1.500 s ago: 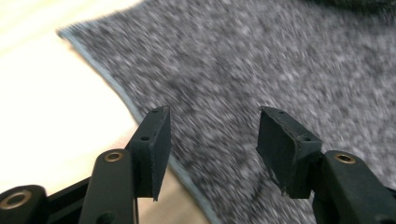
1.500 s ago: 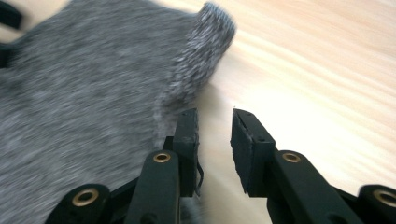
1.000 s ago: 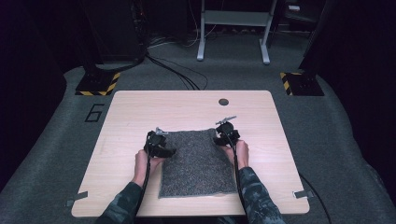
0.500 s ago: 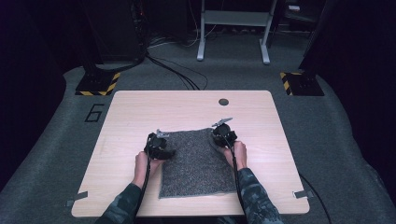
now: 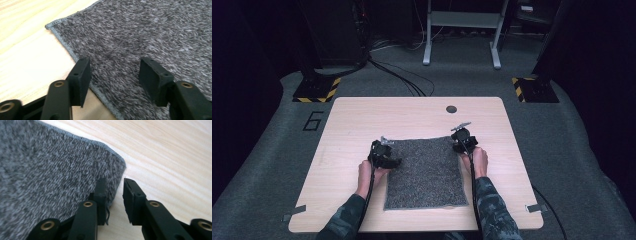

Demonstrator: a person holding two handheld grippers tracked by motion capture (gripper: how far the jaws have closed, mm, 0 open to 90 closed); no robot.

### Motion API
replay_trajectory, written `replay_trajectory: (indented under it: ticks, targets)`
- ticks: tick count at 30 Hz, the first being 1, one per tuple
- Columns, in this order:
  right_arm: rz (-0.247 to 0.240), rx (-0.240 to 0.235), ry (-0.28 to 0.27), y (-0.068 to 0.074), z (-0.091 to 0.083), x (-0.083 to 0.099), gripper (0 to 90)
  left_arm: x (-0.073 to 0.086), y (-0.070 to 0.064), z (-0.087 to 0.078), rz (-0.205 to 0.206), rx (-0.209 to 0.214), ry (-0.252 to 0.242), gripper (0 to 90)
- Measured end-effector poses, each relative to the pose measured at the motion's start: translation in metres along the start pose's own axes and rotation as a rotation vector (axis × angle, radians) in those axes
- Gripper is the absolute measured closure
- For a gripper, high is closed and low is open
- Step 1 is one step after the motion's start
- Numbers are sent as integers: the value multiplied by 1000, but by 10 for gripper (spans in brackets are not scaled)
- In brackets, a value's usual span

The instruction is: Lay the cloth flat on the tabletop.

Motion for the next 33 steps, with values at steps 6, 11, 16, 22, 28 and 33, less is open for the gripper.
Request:
replay_trajectory:
  ticks: [6, 11, 16, 22, 28, 33]
  targets:
    - [40, -91, -44, 3, -12, -1, 691, -6, -4, -5, 11, 35, -26, 358]
    - [-16, -81, 18, 15, 5, 6, 696, -7, -4, 6, 5, 55, -6, 336]
    - [8, -5, 37, 1, 6, 9, 669, -9, -11, 15, 42, 38, 17, 316]
    - [30, -99, -17, 6, -32, 15, 532, -14, -16, 8, 42, 45, -32, 261]
    - [-50, -173, 5, 47, -32, 37, 382, -13, -16, 19, 43, 45, 29, 260]
    - [-13, -192, -5, 39, -29, 50, 317, -18, -20, 27, 48, 32, 15, 252]
Point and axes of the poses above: each handheld gripper's, and its own axes: z roughly forward along the jaws, x roughly out of its underside, y roughly to its left, the point moved 2 cm from there along z, roughly forward along the jaws, and after that the axes turned 8 degrees about x, right-handed, at the moved point
